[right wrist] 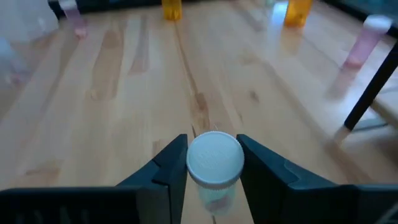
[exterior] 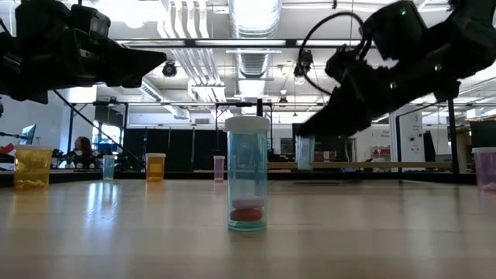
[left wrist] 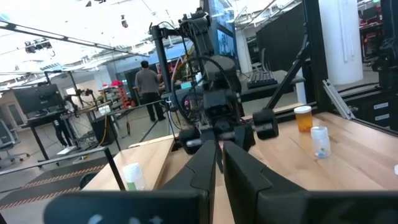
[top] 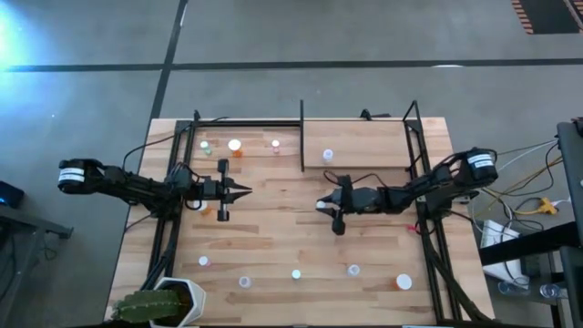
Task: Pick and place medicine bottles onto shelf by color
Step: Put the middle blue pill bottle on the shelf
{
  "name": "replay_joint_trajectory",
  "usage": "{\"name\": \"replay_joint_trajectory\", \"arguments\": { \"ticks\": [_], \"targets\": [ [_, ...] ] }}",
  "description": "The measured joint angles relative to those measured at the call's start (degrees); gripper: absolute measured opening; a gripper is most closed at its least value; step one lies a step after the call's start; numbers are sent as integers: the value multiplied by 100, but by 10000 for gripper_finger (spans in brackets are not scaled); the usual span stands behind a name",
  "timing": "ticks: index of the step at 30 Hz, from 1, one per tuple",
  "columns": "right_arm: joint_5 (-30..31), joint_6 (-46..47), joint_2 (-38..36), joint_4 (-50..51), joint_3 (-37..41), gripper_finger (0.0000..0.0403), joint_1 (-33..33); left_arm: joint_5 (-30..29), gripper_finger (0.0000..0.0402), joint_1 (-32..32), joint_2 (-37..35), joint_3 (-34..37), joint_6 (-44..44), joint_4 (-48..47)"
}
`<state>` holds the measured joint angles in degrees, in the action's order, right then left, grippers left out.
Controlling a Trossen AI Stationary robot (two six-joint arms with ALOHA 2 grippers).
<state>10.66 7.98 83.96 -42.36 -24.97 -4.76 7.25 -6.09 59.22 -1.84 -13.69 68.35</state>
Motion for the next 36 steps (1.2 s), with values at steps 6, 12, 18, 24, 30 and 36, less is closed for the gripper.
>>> {"name": "replay_joint_trajectory", "arguments": {
  "ticks": [6, 12, 18, 24, 30, 36],
  "targets": [
    [1422, 137, -1378, 1825, -177, 115, 386, -1, 13, 0, 0, -1, 1, -1],
    [2041, 402, -2310, 2950, -321, 119, 1483, -1, 13, 0, 0, 0, -1, -1],
    [1089, 513, -1815, 2093, -308, 116, 2928, -1, 13, 2, 0, -1, -1, 1],
    [109, 435, -579, 1461, -1051, 121, 3692, -1, 13, 2, 0, 0, -1, -1],
    [28, 243, 529, 1562, -2077, 121, 3818, 1, 13, 2, 0, -1, -1, -15],
    [87, 252, 1234, 1954, -2847, 120, 3972, -1, 13, 2, 2, 1, 30, -41]
  ]
}}
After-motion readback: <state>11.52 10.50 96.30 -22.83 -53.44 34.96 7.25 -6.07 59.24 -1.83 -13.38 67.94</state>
